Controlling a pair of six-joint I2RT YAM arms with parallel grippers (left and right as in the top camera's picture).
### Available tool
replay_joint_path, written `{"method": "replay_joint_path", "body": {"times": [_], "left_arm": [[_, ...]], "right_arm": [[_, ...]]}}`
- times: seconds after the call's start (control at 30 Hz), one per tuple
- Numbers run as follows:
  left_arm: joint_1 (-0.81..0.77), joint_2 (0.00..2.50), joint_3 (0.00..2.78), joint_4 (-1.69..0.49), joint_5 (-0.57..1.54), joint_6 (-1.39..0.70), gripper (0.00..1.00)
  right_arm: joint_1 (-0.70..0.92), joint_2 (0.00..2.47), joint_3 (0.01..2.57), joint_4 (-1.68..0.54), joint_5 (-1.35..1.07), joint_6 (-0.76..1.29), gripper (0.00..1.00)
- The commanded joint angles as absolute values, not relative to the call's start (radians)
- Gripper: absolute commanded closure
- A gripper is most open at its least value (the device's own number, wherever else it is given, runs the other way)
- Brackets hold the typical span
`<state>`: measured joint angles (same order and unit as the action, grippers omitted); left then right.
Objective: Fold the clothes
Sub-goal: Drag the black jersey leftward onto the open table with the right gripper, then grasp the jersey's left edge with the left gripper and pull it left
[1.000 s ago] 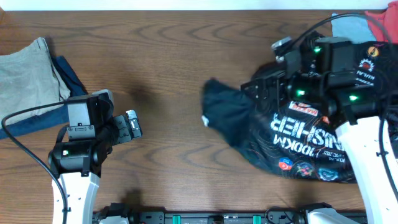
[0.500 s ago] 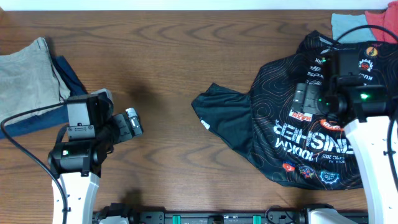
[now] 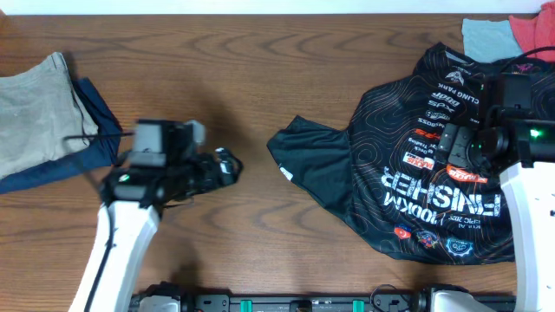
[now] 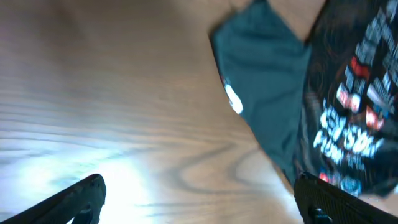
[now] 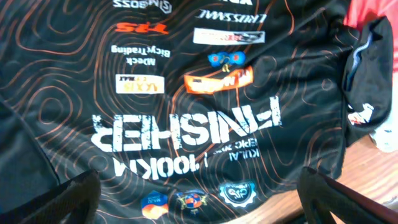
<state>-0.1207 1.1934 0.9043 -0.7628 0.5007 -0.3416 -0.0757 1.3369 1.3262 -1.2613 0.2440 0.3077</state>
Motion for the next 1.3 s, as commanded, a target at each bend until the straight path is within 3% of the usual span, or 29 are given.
{"method": "replay_joint_path", "body": {"times": [0.0,0.4,0.9,1.03,1.1,1.13,1.17,1.27], "left_arm": [[-0.206,1.273,0.920,-0.740,0.532,-0.392,0.02],[-0.488,1.605,0.920,-0.496,0.532,-0.595,0.02],[-0.822,1.925,0.920,-0.025,0.531,-0.780,0.03],[-0.850,1.950,0.920,0.071,0.523,-0.780,0.43],[-0.845,1.947,0.921,0.091,0.499,-0.779,0.70],[-0.834,1.946,0.921,0.096,0.485,-0.773,0.88],[-0.822,1.943,0.921,0.096,0.480,-0.759,0.94],[-0.765,1.928,0.921,0.075,0.479,-0.702,0.94]], "right_arm": [[-0.088,1.328,1.328,-1.265,0.258,0.325,0.01],[-0.093,1.328,1.328,-1.275,0.258,0.317,0.01],[-0.113,1.328,1.328,-1.280,0.258,0.306,0.01],[-0.117,1.328,1.328,-1.279,0.258,0.306,0.01],[-0.121,1.328,1.328,-1.280,0.258,0.306,0.01],[-0.125,1.328,1.328,-1.280,0.258,0.306,0.01],[-0.128,1.328,1.328,-1.280,0.258,0.306,0.01],[-0.139,1.328,1.328,-1.280,0.259,0.306,0.01]]}}
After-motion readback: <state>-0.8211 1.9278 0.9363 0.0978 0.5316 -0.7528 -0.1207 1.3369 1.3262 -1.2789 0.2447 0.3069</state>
